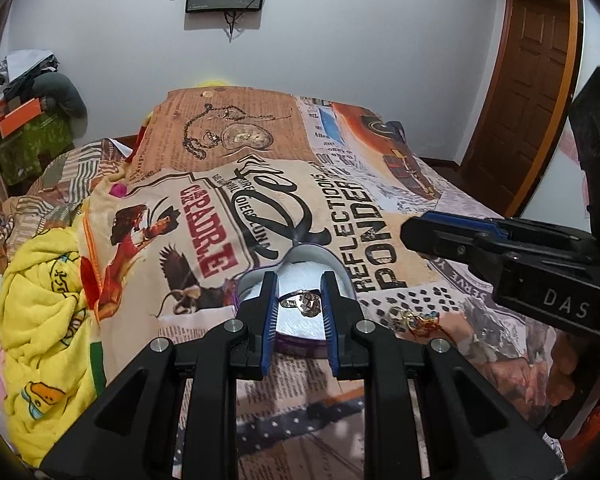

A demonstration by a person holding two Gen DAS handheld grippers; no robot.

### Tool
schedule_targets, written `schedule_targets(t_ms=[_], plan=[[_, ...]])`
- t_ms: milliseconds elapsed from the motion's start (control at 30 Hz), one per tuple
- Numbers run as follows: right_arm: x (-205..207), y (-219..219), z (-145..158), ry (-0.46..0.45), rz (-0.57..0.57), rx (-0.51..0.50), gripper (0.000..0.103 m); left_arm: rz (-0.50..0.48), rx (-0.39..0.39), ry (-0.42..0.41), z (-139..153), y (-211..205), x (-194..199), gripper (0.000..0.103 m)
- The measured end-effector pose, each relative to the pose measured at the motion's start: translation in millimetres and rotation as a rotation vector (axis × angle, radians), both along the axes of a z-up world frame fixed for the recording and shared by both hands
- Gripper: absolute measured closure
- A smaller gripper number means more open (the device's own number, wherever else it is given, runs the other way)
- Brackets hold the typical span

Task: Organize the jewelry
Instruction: 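Carry the silver ring into the heart tin and open the left gripper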

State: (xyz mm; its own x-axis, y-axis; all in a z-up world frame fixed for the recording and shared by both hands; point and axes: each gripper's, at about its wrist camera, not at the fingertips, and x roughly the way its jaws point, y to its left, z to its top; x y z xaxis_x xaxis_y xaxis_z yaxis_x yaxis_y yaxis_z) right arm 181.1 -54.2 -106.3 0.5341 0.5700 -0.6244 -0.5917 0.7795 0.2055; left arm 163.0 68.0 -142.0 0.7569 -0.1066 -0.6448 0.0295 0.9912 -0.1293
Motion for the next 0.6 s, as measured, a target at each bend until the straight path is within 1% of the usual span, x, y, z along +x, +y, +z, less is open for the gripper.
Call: schedule_targets(t_ms=[333, 600], plan=[[21, 24, -13, 0.054, 0.044, -0.001, 0.084, -0.009, -0.007, 0.037, -23, 3, 20, 0.083], [31, 31, -22, 0.082, 0.051, -0.005, 0.084, -0.011, 0.004, 0.069, -36, 8, 32, 0.083]])
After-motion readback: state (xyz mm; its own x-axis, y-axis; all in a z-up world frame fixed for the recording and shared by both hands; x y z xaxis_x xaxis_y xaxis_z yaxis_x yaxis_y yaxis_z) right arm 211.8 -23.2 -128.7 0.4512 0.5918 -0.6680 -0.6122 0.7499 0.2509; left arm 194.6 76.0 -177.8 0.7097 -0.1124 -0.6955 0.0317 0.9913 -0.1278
